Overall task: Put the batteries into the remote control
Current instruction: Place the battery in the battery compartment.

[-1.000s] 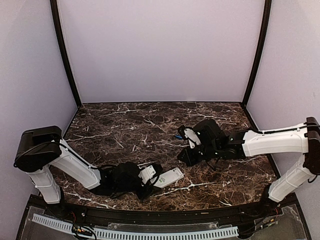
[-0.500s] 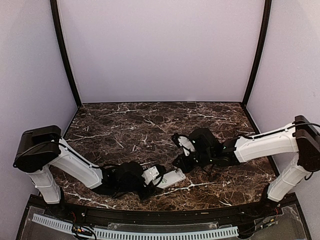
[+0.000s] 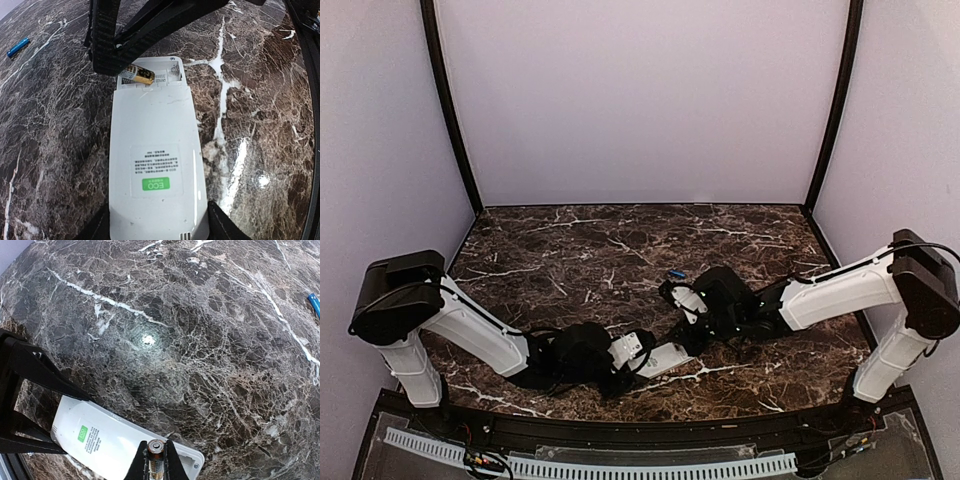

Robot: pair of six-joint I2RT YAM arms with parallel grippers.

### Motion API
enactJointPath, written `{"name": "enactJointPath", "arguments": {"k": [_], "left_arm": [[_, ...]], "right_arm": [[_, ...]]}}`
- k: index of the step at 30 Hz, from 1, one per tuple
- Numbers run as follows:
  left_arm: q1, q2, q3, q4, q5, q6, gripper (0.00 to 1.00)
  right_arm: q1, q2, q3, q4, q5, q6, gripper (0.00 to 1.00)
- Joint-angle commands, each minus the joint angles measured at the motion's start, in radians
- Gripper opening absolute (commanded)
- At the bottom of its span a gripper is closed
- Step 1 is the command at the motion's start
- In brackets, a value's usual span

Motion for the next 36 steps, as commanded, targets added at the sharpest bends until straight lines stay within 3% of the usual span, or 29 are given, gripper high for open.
{"name": "enactJointPath", "arguments": {"k": [1, 29, 36], "left_arm": [[-0.017, 0.038, -0.012, -0.124, 0.030, -0.014, 0.26], [-0.017, 0.053, -0.010, -0.152, 0.002, -0.023, 0.25], [-0.017, 0.041, -0.005, -0.197, -0.081, -0.053, 0.24]], "right_arm": [[0.009, 0.013, -0.009, -0.001, 0.035, -0.046, 0.00], [0.007, 0.008, -0.066, 0.008, 0.082, -0.178, 0.00], [0.007, 0.007, -0.078, 0.002, 0.073, -0.142, 0.00]]}}
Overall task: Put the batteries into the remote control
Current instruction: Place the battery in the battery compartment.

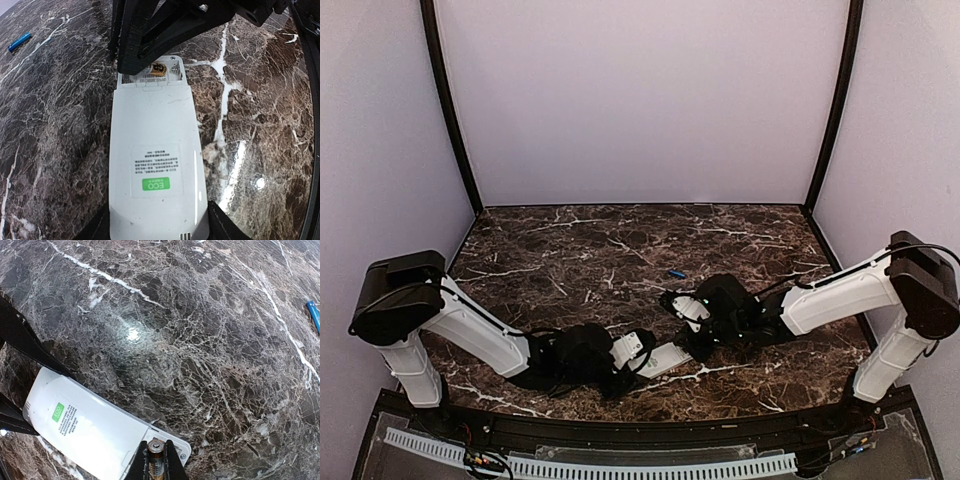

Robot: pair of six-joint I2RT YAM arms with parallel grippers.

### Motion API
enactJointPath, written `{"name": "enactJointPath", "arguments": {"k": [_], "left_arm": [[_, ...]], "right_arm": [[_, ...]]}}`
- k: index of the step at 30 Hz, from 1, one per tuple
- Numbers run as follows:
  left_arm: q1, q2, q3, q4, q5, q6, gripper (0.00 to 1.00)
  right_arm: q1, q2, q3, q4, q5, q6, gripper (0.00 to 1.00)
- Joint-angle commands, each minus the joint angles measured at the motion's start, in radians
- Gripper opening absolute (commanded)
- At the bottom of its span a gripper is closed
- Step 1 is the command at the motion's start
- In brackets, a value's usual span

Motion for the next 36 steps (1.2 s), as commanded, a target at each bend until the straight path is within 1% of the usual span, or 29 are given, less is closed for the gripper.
{"name": "enactJointPath", "arguments": {"k": [1, 5, 8, 11, 13, 17, 25, 31, 36], "left_arm": [[-0.010, 0.031, -0.008, -0.199, -0.073, -0.032, 0.24], [-0.011, 0.023, 0.015, -0.299, -0.129, -0.078, 0.20], [-0.020, 0.018, 0.022, -0.358, -0.137, -0.129, 0.19], [-0.054, 0.012, 0.015, -0.369, -0.150, -0.147, 0.19], [-0.065, 0.010, 0.011, -0.382, -0.153, -0.164, 0.19], [-0.067, -0.006, 0.004, -0.420, -0.168, -0.196, 0.18], [-0.067, -0.036, -0.021, -0.455, -0.167, -0.251, 0.18], [-0.067, -0.079, -0.049, -0.495, -0.170, -0.295, 0.17], [-0.069, -0.079, -0.065, -0.490, -0.182, -0.300, 0.17]], "right_arm": [[0.007, 0.002, -0.030, -0.018, 0.018, 0.030, 0.00], [0.007, 0.010, -0.028, -0.033, 0.007, 0.050, 0.00], [0.007, 0.002, -0.025, -0.049, 0.005, 0.058, 0.00], [0.006, -0.003, -0.022, -0.053, 0.004, 0.053, 0.00], [0.006, 0.006, -0.017, -0.055, -0.049, 0.042, 0.00], [0.007, 0.052, 0.026, -0.094, -0.084, 0.023, 0.00], [0.007, 0.126, 0.108, -0.176, -0.082, 0.001, 0.00], [0.006, 0.113, 0.143, -0.208, -0.105, -0.032, 0.00], [0.006, 0.162, 0.171, -0.200, -0.122, -0.053, 0.00]]}}
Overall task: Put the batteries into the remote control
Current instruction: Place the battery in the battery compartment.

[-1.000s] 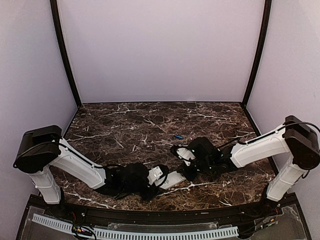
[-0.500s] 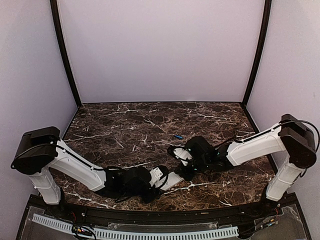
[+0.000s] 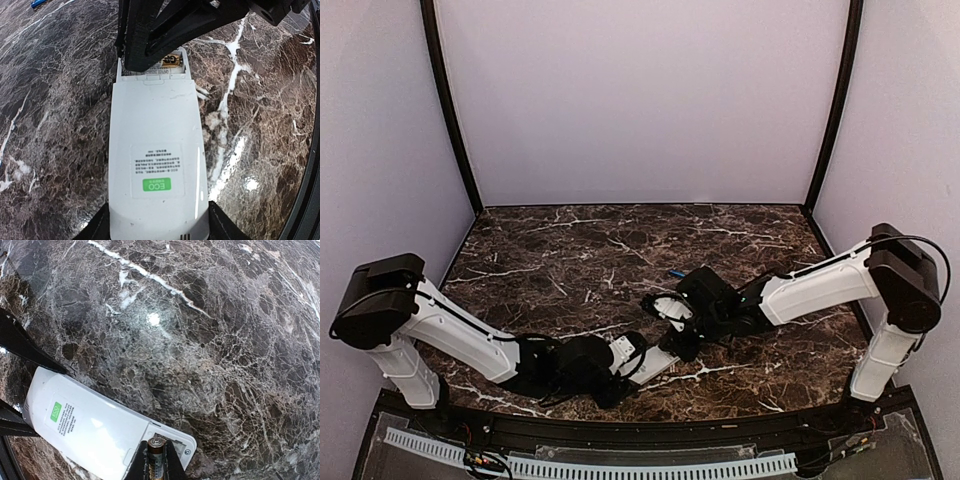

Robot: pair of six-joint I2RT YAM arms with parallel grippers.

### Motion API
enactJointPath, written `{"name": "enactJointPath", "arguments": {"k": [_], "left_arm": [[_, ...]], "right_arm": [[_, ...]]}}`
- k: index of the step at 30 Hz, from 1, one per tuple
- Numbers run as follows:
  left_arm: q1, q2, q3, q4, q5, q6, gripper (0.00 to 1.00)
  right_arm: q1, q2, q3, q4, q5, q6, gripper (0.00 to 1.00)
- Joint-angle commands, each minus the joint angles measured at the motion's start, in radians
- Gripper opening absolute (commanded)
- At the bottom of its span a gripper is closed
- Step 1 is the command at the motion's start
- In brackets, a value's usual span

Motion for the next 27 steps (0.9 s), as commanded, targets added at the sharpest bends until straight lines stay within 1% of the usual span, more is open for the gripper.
{"name": "enactJointPath", "arguments": {"k": [1, 4, 10, 17, 20, 27], "left_arm": [[0.005, 0.017, -0.067, -0.248, -0.038, -0.061, 0.17], [0.005, 0.013, -0.075, -0.243, -0.033, -0.067, 0.17], [0.005, 0.007, -0.078, -0.241, -0.032, -0.068, 0.17], [0.005, -0.007, -0.074, -0.261, -0.054, -0.087, 0.17], [0.002, -0.008, -0.068, -0.285, -0.059, -0.132, 0.17], [-0.032, -0.001, -0.066, -0.298, -0.072, -0.147, 0.17]], "right_arm": [[0.002, 0.058, 0.016, -0.065, -0.013, -0.028, 0.00], [0.002, 0.059, 0.010, -0.052, -0.002, -0.016, 0.00], [0.001, 0.040, 0.009, -0.093, 0.051, -0.007, 0.00], [0.002, 0.011, -0.017, -0.115, 0.079, 0.074, 0.00], [0.001, 0.005, -0.033, -0.111, 0.080, 0.100, 0.00], [0.001, 0.004, -0.034, -0.112, 0.096, 0.108, 0.03]]}}
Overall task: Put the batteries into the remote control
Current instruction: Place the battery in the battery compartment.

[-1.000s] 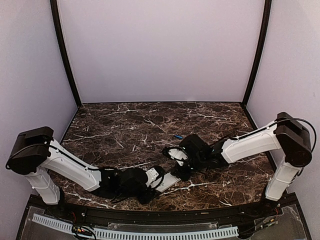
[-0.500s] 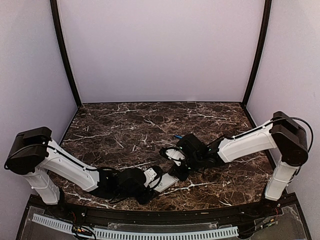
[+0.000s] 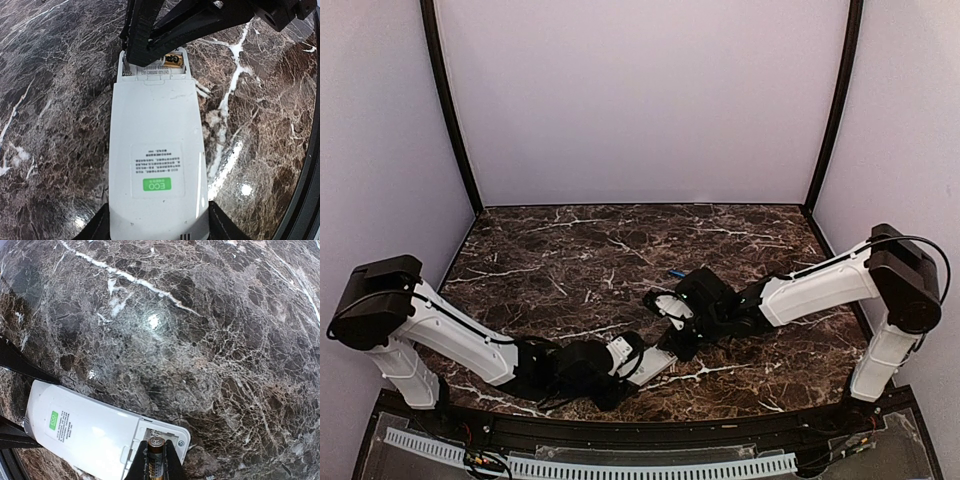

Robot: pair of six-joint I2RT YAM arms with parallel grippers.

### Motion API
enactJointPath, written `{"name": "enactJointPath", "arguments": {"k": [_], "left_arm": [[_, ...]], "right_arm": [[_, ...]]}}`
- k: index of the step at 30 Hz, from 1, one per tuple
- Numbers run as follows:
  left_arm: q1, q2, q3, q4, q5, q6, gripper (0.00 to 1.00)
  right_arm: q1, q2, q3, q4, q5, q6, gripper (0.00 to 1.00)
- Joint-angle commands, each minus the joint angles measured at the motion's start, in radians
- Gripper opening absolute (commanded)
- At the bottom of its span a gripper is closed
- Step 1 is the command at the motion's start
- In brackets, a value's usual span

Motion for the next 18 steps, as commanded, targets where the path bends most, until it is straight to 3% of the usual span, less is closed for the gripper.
{"name": "enactJointPath", "arguments": {"k": [1, 18], "left_arm": [[-0.010, 0.014, -0.057, -0.283, -0.043, -0.063, 0.17], [-0.010, -0.001, -0.066, -0.275, -0.054, -0.053, 0.18]], "right_arm": [[-0.004, 0.003, -0.034, -0.120, 0.070, 0.007, 0.04], [-0.004, 0.027, -0.017, -0.138, 0.087, 0.023, 0.10]]}}
